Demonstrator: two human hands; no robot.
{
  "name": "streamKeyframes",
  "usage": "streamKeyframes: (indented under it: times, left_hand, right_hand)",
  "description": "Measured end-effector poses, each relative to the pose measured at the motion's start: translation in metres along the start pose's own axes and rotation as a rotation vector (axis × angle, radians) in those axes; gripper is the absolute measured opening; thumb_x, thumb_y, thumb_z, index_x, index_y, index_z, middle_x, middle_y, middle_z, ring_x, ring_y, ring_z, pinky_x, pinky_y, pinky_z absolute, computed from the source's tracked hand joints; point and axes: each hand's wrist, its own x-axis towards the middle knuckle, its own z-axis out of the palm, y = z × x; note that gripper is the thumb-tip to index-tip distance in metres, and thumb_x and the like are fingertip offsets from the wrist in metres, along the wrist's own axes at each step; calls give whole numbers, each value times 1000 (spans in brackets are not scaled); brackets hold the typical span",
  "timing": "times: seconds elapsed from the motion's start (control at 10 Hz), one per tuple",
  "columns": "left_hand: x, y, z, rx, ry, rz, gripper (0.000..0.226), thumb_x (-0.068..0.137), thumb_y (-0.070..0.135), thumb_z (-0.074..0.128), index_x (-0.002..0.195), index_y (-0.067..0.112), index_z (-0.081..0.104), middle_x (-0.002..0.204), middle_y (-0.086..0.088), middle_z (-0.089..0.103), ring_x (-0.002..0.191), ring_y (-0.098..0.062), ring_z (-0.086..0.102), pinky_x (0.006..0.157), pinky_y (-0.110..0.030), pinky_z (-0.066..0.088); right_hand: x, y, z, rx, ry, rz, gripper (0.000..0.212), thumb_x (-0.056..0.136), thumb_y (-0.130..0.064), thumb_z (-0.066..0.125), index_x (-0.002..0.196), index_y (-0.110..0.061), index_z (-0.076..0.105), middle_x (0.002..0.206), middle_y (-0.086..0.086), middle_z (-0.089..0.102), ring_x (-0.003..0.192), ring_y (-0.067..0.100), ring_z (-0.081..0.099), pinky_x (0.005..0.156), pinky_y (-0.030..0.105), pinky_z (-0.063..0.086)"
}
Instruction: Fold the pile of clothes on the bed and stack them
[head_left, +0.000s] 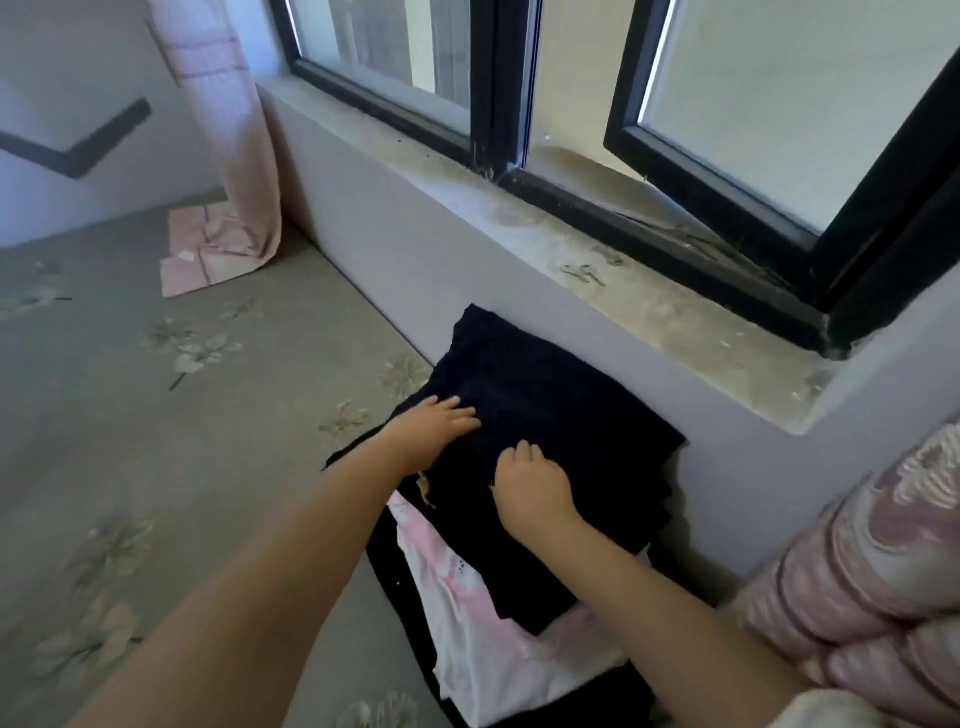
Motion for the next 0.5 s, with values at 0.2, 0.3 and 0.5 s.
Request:
streamKeyframes:
  times: [0.2, 0.3, 0.5]
  left_hand:
    - [-4, 17, 40, -211, 19, -153, 73, 87, 3, 48, 147, 15, 8, 156, -3, 2, 144, -21, -1, 114, -32, 1]
    - [-6, 44, 25, -424, 284, -268, 58, 90, 1, 36, 145, 8, 20, 154, -6, 15, 143, -18, 6, 112, -25, -3]
    - [10, 123, 18, -396, 295, -216, 64, 98, 41, 27, 147, 9, 0, 156, -6, -8, 142, -20, -13, 115, -35, -7]
  right_hand:
    - [-14, 16, 46, 217, -69, -75, 73, 95, -39, 39, 146, -3, 0, 155, 14, -3, 144, 24, -4, 116, 35, 3]
    - [-26, 35, 26, 473, -130, -111, 66, 96, -34, 41, 146, -4, 10, 156, 11, 6, 144, 20, 6, 114, 25, 7]
    - [-49, 78, -93, 991, 522, -119, 22, 88, -25, 55, 105, -20, 68, 102, -13, 68, 104, 11, 62, 84, 3, 40]
